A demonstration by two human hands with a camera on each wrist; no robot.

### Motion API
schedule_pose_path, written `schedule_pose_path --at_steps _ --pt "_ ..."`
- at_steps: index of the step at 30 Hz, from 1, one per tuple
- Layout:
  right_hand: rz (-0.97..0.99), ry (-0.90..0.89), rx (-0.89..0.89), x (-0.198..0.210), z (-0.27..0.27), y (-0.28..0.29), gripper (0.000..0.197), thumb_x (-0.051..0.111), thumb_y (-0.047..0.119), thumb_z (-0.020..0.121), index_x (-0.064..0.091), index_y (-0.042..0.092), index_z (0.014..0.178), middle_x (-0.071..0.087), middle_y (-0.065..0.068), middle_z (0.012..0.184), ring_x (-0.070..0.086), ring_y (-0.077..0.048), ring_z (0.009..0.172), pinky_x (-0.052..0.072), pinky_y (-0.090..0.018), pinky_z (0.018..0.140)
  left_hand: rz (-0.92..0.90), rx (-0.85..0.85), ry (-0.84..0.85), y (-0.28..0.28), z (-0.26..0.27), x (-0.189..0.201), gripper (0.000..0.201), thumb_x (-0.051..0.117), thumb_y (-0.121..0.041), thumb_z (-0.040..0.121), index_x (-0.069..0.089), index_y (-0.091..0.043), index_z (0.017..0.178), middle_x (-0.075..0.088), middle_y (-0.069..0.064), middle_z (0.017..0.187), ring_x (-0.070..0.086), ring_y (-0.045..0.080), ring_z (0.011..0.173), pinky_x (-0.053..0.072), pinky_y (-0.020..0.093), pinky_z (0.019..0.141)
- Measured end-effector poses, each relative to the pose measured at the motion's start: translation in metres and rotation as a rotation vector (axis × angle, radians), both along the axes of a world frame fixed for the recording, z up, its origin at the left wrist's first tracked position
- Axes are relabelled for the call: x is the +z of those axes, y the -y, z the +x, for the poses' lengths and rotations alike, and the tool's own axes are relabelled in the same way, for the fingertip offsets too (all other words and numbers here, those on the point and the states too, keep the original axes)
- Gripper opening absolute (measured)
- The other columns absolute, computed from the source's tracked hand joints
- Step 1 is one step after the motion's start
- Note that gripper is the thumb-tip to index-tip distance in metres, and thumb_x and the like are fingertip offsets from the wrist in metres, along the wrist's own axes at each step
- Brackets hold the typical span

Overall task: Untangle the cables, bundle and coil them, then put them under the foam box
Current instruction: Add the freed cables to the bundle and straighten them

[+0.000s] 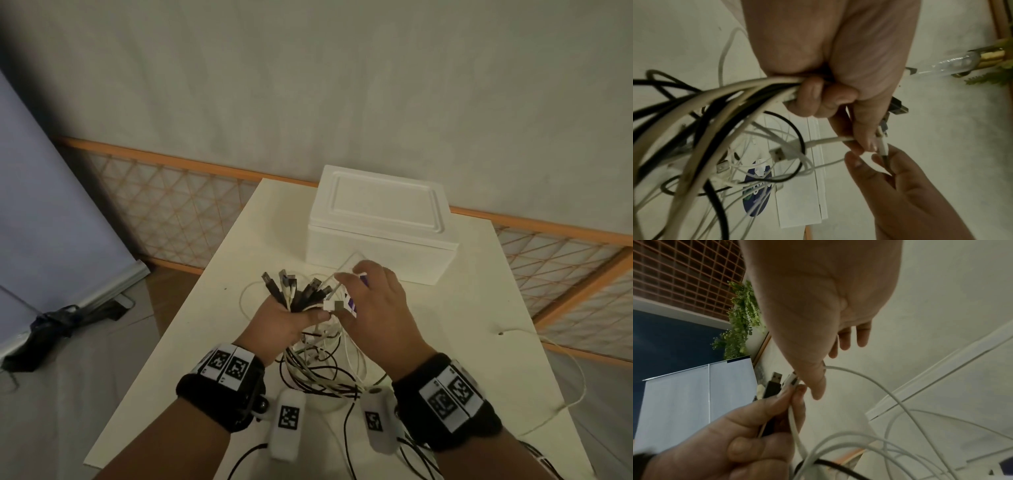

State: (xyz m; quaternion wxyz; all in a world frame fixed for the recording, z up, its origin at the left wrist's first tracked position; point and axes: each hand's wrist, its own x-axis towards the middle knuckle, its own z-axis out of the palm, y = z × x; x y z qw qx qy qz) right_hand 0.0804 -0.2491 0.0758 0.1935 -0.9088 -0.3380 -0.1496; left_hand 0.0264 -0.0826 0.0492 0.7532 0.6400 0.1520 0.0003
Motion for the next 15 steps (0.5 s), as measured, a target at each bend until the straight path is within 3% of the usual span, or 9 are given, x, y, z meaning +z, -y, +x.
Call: schedule_pose_path --at_steps 1,3,5,7,9,11,13,15 --pt "0.006 0.019 0.049 0.002 0.000 0.000 0.030 0.072 0.024 0.075 0.062 0.017 0.103 0.057 -0.003 0.106 0.053 -0.021 0.099 0.047 -0.035 0.087 -0.026 -0.004 -0.018 0.000 -0.001 0.000 0.020 0.081 -0.009 0.071 0.075 -0.013 0.089 0.056 0.003 0.061 0.034 0.007 0.038 0.028 0.016 0.037" --pt "-0.045 -0.090 0.126 0.009 0.002 0.002 0.013 0.064 0.028 0.086 0.057 0.016 0.083 0.058 0.001 0.080 0.056 -0.018 0.076 0.049 -0.032 0.072 -0.077 0.043 -0.038 0.002 -0.001 -0.001 0.010 0.073 -0.007 0.081 0.073 -0.007 0.091 0.056 0.005 0.060 0.034 0.004 0.034 0.029 0.015 0.036" --pt "-0.144 -0.335 0.089 0.012 0.006 0.006 0.030 0.052 0.041 0.093 0.048 0.021 0.072 0.050 0.007 0.064 0.049 -0.011 0.060 0.038 -0.024 0.055 -0.176 0.205 -0.105 -0.001 0.002 -0.007 0.014 0.066 -0.015 0.088 0.071 -0.003 0.087 0.056 0.013 0.071 0.031 0.005 0.034 0.029 0.016 0.037" --pt "-0.058 -0.475 0.048 0.014 0.010 0.009 0.037 0.049 0.046 0.094 0.043 0.024 0.064 0.046 0.006 0.058 0.045 -0.007 0.055 0.033 -0.022 0.052 -0.288 0.369 -0.236 -0.009 0.005 -0.017 0.023 0.064 -0.025 0.090 0.066 -0.006 0.078 0.056 0.009 0.069 0.029 0.007 0.036 0.027 0.018 0.036" --pt "0.161 -0.462 0.022 0.018 0.010 0.011 0.034 0.048 0.044 0.095 0.047 0.026 0.066 0.049 0.004 0.059 0.049 -0.009 0.056 0.038 -0.025 0.056 -0.393 0.369 -0.362 -0.013 0.003 -0.024 0.029 0.059 -0.030 0.093 0.059 -0.009 0.073 0.062 0.005 0.064 0.030 0.007 0.034 0.025 0.017 0.034" --pt "0.275 -0.463 0.106 0.024 0.004 0.010 0.026 0.046 0.045 0.094 0.053 0.033 0.073 0.052 0.004 0.060 0.049 -0.008 0.056 0.039 -0.021 0.057 -0.522 0.235 -0.427 -0.009 -0.002 -0.022 0.036 0.052 -0.033 0.096 0.061 -0.005 0.076 0.070 0.012 0.074 0.031 0.005 0.031 0.025 0.015 0.032" --pt "0.198 -0.531 0.251 0.025 -0.004 0.008 0.025 0.045 0.045 0.095 0.061 0.032 0.081 0.054 0.004 0.062 0.049 -0.007 0.057 0.038 -0.017 0.056 -0.693 0.125 -0.401 -0.004 -0.006 -0.016 0.039 0.047 -0.035 0.098 0.065 -0.002 0.088 0.073 0.016 0.086 0.030 0.003 0.028 0.025 0.013 0.029" --pt "0.025 -0.547 0.274 0.014 -0.011 0.008 0.030 0.043 0.045 0.096 0.058 0.027 0.078 0.053 0.004 0.062 0.050 -0.008 0.058 0.041 -0.024 0.058 -0.835 0.111 -0.299 -0.003 -0.005 -0.009 0.038 0.044 -0.036 0.096 0.063 -0.003 0.097 0.073 0.011 0.085 0.029 0.002 0.027 0.025 0.013 0.028"
